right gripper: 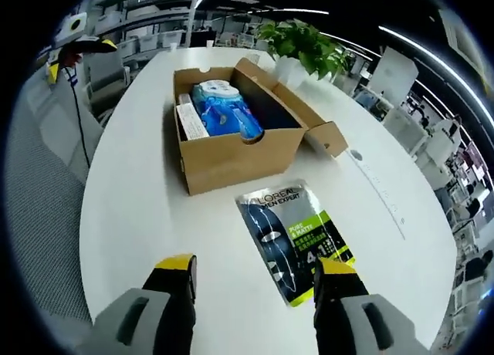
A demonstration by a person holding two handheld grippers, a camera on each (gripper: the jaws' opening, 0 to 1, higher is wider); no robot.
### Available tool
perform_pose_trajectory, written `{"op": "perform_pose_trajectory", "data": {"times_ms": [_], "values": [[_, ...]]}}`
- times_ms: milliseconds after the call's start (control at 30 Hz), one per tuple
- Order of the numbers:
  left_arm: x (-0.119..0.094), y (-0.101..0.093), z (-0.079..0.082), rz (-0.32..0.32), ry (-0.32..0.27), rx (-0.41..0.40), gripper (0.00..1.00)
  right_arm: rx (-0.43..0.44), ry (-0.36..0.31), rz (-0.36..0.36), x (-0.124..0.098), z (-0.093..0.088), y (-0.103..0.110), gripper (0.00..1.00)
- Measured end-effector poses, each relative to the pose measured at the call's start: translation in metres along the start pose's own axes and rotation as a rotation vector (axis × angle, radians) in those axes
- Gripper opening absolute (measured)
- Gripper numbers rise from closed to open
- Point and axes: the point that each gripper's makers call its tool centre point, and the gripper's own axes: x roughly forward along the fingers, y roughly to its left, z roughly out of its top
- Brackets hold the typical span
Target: Operate the shoe box by opening the lid, removing the specified soft item, and placing it in the target area until the item is outside and the box remains undamaged.
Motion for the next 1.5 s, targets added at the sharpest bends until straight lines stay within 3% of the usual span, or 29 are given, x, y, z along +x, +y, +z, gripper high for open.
{"op": "perform_pose_trajectory", "data": {"times_ms": [367,600,967,1200,1500], "values": [[0.009,0.021,0.011,0.001,-0.004,0.010,0.91,0.079,-0.040,-0.018,-0.012,0.007,0.003,0.83],[0.022,0.033,0.018,-0.029,-0.004,0.000,0.88,0.119,-0.062,-0.042,-0.022,0.006,0.002,0.94],[0.043,0.056,0.034,-0.047,0.020,0.087,0.80,0.173,-0.105,-0.084,-0.037,0.011,0.004,0.97],[0.069,0.075,0.053,-0.062,-0.008,0.101,0.71,0.190,-0.135,-0.118,-0.049,0.019,0.008,0.99],[0.104,0.087,0.061,-0.095,0.021,0.177,0.68,0.224,-0.151,-0.146,-0.062,0.022,0.018,0.99]]}}
